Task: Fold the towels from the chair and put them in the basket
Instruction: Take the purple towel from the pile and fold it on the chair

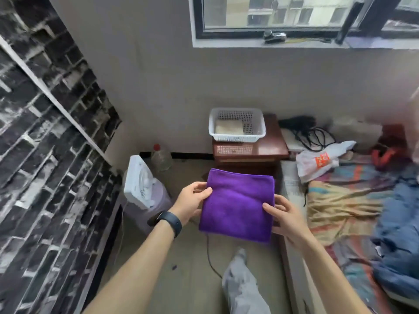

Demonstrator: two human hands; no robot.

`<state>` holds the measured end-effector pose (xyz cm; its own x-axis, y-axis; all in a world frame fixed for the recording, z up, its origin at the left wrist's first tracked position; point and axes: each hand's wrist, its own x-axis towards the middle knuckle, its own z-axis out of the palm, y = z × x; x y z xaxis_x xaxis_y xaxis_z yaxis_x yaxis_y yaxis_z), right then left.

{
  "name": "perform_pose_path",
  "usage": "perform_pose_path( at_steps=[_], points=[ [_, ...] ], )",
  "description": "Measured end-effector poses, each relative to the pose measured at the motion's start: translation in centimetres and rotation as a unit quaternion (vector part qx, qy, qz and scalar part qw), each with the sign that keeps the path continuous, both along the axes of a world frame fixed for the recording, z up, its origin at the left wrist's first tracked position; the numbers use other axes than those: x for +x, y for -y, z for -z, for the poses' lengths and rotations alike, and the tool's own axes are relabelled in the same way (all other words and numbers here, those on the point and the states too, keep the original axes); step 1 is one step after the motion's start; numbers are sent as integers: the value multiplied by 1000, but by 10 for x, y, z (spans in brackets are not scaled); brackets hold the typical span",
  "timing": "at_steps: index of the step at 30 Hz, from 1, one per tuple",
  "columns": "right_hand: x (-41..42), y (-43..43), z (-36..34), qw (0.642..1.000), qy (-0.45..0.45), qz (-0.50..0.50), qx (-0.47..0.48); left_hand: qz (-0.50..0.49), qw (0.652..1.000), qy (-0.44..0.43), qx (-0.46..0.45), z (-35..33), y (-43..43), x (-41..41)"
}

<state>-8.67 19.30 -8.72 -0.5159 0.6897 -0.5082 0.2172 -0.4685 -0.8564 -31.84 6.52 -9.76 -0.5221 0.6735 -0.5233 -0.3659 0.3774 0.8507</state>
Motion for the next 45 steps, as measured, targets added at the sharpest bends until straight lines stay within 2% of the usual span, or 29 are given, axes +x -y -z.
perform_pose_path(
  at_steps=[7, 19, 24, 29, 31, 36, 41, 45],
  points=[
    [-72, -133, 22, 998, 36, -26, -37, -20, 999, 13, -45, 21, -119, -57],
    [-180, -276, 72, 989, 133, -60, -32, -27, 990, 54, -124, 65, -257, -153],
    [-250, -348, 96, 984, 162, -57, -37, -5, 987, 27, -158, 85, -329, -223],
    [-317, -417, 125, 980, 185, -55, -54, 31, 974, -57, -218, 123, -404, -290],
    [-337, -438, 136, 978, 193, -50, -56, 64, 961, -109, -245, 123, -430, -306],
    [-367, -468, 172, 974, 206, -42, -88, 118, 932, -154, -307, 147, -469, -337],
    [-383, -473, 205, 968, 213, -63, -121, 219, 843, -300, -388, 170, -478, -348],
    [-391, -479, 221, 963, 241, -78, -97, 258, 796, -349, -421, 171, -488, -342]
  ],
)
